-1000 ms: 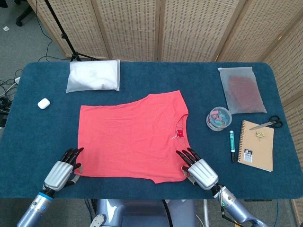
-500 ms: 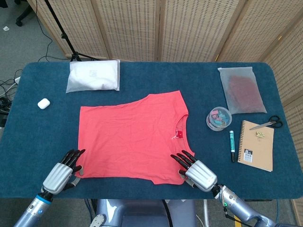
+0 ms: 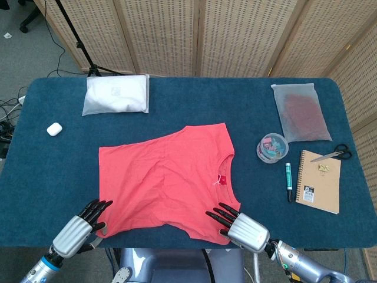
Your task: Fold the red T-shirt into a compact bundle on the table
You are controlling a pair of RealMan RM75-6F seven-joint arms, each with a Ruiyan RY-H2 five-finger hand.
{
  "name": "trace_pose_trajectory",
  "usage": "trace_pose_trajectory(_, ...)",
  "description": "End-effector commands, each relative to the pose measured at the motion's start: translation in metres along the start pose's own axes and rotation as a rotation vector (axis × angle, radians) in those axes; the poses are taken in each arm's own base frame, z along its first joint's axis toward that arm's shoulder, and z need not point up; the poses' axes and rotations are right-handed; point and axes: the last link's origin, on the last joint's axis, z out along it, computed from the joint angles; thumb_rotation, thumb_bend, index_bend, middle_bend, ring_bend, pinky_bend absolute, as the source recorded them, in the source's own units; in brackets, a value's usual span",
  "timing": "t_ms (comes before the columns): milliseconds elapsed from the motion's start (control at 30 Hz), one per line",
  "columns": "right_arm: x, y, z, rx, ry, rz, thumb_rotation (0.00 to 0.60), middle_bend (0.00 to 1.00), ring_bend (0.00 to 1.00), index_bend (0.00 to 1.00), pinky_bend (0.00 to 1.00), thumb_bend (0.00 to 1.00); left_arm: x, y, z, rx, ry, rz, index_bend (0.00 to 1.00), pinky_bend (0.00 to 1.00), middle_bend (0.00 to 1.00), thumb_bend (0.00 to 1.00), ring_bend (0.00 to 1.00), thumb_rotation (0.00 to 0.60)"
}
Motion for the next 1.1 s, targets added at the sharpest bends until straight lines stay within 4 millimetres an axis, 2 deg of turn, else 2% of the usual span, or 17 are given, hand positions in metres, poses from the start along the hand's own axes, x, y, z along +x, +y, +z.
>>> trace_pose_trajectory(33, 0.000, -0.006, -0.009, 0.025, -0.005, -0.010, 0.600, 0.01, 0.00, 0.64, 0.00, 0.57, 0.001, 0.005, -0.007, -0.015, -0.010, -0.007, 0.73, 0.00, 0.00, 0.62, 0.00, 0.600)
trace_pose_trajectory(333, 0.001, -0.015, -0.028, 0.072, -0.017, -0.011, 0.600, 0.01, 0.00, 0.64, 0.00, 0.57, -0.001, 0.016, -0.020, -0.051, -0.046, -0.025, 0.73, 0.00, 0.00, 0.62, 0.00, 0.600)
trace_pose_trajectory(500, 0.004, -0.012, -0.026, 0.061, -0.003, 0.004, 0.600, 0.01, 0.00, 0.64, 0.00, 0.57, 0.002, 0.015, -0.016, -0.040, -0.038, -0.035, 0.73, 0.00, 0.00, 0.62, 0.00, 0.600)
trace_pose_trajectory(800, 0.015, 0.030, 0.005, -0.106, 0.034, 0.079, 0.600, 0.01, 0.00, 0.65, 0.00, 0.57, 0.018, -0.007, 0.035, 0.089, -0.012, -0.117, 0.73, 0.00, 0.00, 0.62, 0.00, 0.600)
trace_pose_trajectory(1100, 0.041, 0.057, 0.043, -0.218, 0.070, 0.144, 0.600, 0.01, 0.00, 0.65, 0.00, 0.57, 0.052, -0.022, 0.086, 0.218, 0.026, -0.163, 0.73, 0.00, 0.00, 0.62, 0.00, 0.600)
